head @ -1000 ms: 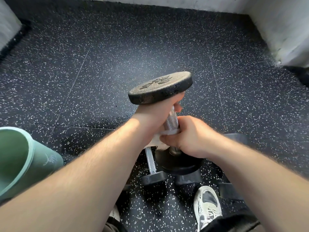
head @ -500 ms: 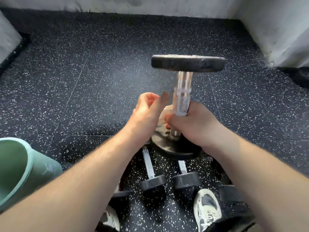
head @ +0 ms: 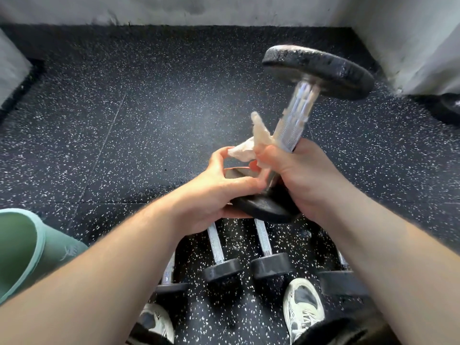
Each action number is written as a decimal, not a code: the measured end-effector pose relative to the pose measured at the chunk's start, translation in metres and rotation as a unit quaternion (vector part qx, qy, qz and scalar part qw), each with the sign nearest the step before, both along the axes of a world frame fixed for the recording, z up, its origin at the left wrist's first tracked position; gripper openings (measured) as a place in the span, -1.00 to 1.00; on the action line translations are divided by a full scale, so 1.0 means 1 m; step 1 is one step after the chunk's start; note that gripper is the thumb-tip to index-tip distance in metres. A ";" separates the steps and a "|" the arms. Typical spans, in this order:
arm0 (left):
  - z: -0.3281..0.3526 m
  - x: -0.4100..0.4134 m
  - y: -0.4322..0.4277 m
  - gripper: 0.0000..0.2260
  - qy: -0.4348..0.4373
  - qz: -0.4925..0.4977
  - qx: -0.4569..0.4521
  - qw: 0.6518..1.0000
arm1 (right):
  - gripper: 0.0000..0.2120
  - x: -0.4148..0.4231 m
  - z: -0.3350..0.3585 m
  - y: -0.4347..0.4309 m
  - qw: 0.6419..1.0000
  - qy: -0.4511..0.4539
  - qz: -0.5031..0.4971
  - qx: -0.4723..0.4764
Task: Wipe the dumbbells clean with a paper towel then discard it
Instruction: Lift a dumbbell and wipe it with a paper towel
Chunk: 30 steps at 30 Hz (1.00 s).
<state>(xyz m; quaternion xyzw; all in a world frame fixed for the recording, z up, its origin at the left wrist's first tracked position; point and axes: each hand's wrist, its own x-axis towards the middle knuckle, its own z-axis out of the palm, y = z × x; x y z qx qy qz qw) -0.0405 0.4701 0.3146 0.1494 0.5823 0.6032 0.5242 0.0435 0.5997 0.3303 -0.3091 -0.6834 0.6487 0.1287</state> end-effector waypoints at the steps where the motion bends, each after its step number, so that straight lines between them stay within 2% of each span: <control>1: 0.000 0.000 0.001 -0.26 -0.011 0.000 0.007 1.000 | -0.83 0.000 0.000 0.000 1.000 0.009 0.002 -0.016; 3: 0.000 0.000 0.003 -0.34 -0.013 -0.010 0.016 1.000 | -0.88 0.002 0.001 0.000 0.997 0.042 0.006 -0.057; 7: 0.002 -0.003 0.006 -0.54 0.014 -0.031 -0.004 0.999 | -0.69 0.005 0.000 0.002 0.985 0.103 0.008 -0.137; 9: 0.001 -0.004 0.005 -0.60 0.050 -0.061 -0.042 0.996 | -0.77 0.004 -0.002 0.003 0.984 0.105 -0.001 -0.140; 11: 0.004 -0.004 0.005 -0.62 0.107 -0.102 -0.098 0.984 | -0.87 0.003 -0.006 0.003 0.988 0.084 -0.001 -0.126; 13: 0.008 -0.004 0.007 -0.66 0.164 -0.131 -0.143 0.967 | -0.89 0.003 -0.008 0.002 0.993 0.056 0.005 -0.107; 16: 0.012 0.000 0.013 -0.75 0.248 -0.156 -0.180 0.939 | -0.87 0.004 -0.011 -0.006 0.998 0.025 0.019 -0.046; 19: 0.008 0.005 0.016 -0.81 0.295 -0.157 -0.181 0.925 | -0.88 0.003 -0.009 -0.011 0.998 0.005 0.045 0.032; 21: 0.003 0.009 0.016 -0.80 0.302 -0.145 -0.153 0.930 | -0.85 0.003 -0.005 -0.013 0.995 0.008 0.077 0.057; 24: -0.005 0.013 0.015 -0.59 0.334 -0.112 -0.089 0.932 | -0.59 0.004 0.001 -0.016 0.988 0.007 0.118 0.103; 26: -0.005 0.015 0.015 -0.55 0.354 -0.106 -0.069 0.926 | -0.69 0.005 0.003 -0.017 0.988 0.011 0.114 0.100; 28: -0.004 0.014 0.016 -0.50 0.357 -0.108 -0.080 0.924 | -0.81 0.005 0.003 -0.018 0.994 0.016 0.086 0.059; 30: -0.002 0.014 0.015 -0.64 0.348 -0.125 -0.105 0.923 | -0.84 0.003 0.003 -0.019 0.999 0.015 0.044 0.013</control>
